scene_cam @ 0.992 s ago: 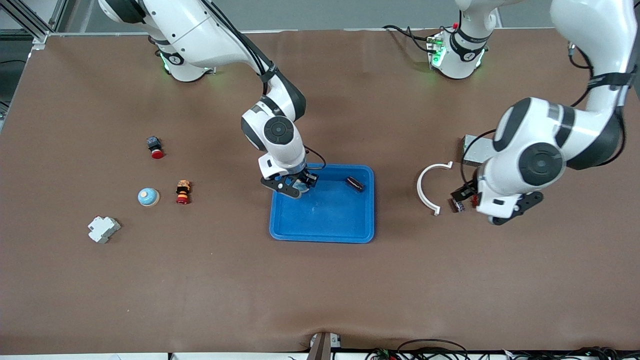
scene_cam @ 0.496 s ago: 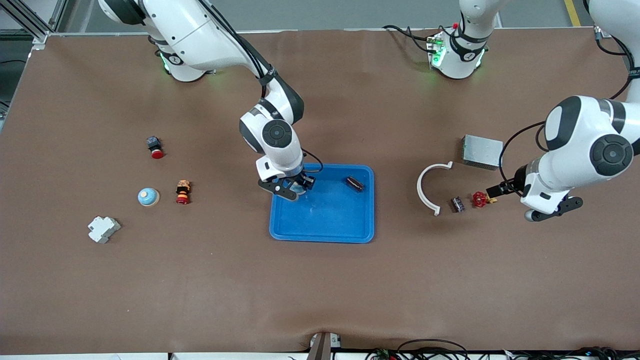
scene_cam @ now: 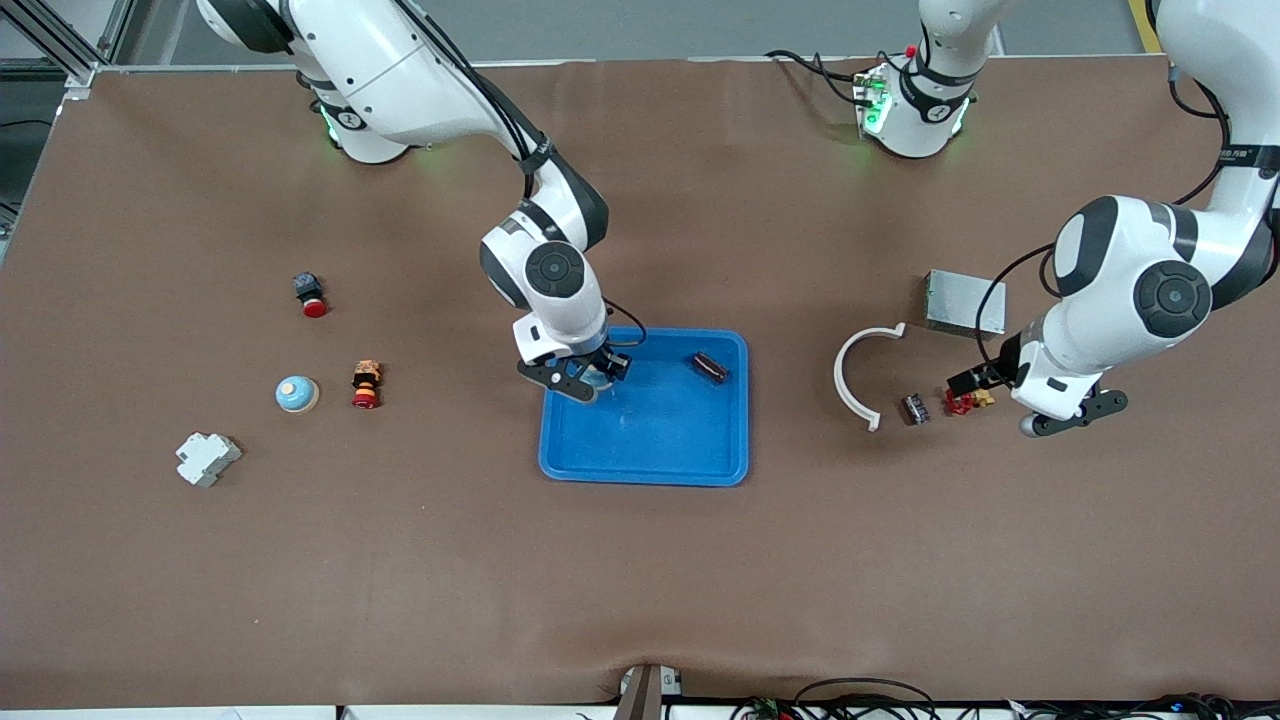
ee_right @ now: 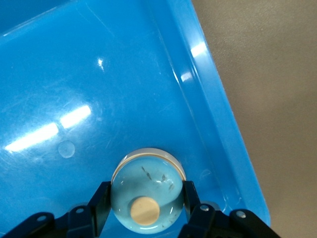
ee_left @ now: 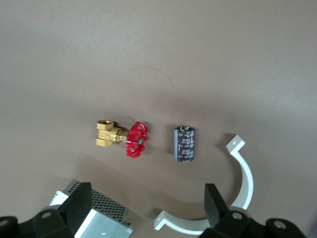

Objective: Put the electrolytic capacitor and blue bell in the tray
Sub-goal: 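Lower the bell into the tray while the left gripper returns to the capacitor, then move the right gripper to the second bell while the left gripper lowers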

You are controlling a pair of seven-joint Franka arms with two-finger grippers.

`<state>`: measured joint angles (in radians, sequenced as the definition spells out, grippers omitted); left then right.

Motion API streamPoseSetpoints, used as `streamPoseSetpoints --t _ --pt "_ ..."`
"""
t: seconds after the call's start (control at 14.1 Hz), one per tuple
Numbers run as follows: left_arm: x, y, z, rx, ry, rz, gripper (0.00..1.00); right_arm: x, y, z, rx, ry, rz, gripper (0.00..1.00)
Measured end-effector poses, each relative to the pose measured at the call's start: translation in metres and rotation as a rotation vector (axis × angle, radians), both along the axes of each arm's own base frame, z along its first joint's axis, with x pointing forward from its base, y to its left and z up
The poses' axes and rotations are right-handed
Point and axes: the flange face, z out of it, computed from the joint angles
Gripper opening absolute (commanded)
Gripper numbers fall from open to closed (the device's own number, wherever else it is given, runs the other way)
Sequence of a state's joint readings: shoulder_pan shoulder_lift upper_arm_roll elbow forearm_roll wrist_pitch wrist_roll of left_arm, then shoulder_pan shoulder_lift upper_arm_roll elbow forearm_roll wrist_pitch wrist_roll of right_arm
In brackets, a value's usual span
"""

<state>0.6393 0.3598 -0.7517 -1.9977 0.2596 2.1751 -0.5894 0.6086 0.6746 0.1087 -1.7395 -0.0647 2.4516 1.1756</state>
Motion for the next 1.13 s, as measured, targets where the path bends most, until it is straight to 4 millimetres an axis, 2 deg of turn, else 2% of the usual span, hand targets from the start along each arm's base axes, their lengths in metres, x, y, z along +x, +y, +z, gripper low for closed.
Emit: streamPoseSetpoints --t 0.07,0.42,0.57,0.71,0.78,0.92,0.99,1.13 --pt "0.001 -0.001 -0.005 -0.010 -0.003 0.021 1.00 0.000 0.000 0.000 0.001 -0.001 -0.004 0.99" --pt "0.006 -0.008 -0.036 -0.075 -0.007 0.038 1.00 0.002 0.002 0.001 0.003 -0.005 -0.015 1.00" --pt "0.011 -0.016 -0.039 -0.090 -0.012 0.056 1.00 0.002 0.005 0.006 -0.005 -0.003 -0.007 1.00" --pt "0.016 -0.024 -0.041 -0.082 -0.016 0.091 1.00 0.005 0.009 0.019 -0.057 0.040 0.005 1.00" --pt "0.018 -0.026 -0.044 -0.068 -0.019 0.103 1.00 0.010 0.011 0.034 -0.090 0.068 0.024 1.00" --pt "0.020 -0.030 -0.054 -0.047 -0.019 0.104 1.00 0.022 0.008 0.081 -0.135 0.104 0.127 1.00" --pt "0.020 -0.031 -0.059 -0.045 -0.014 0.104 1.00 0.029 -0.002 0.107 -0.148 0.105 0.174 1.00" --pt "0.021 -0.031 -0.068 -0.049 -0.003 0.100 1.00 0.044 -0.035 0.148 -0.188 0.078 0.230 1.00"
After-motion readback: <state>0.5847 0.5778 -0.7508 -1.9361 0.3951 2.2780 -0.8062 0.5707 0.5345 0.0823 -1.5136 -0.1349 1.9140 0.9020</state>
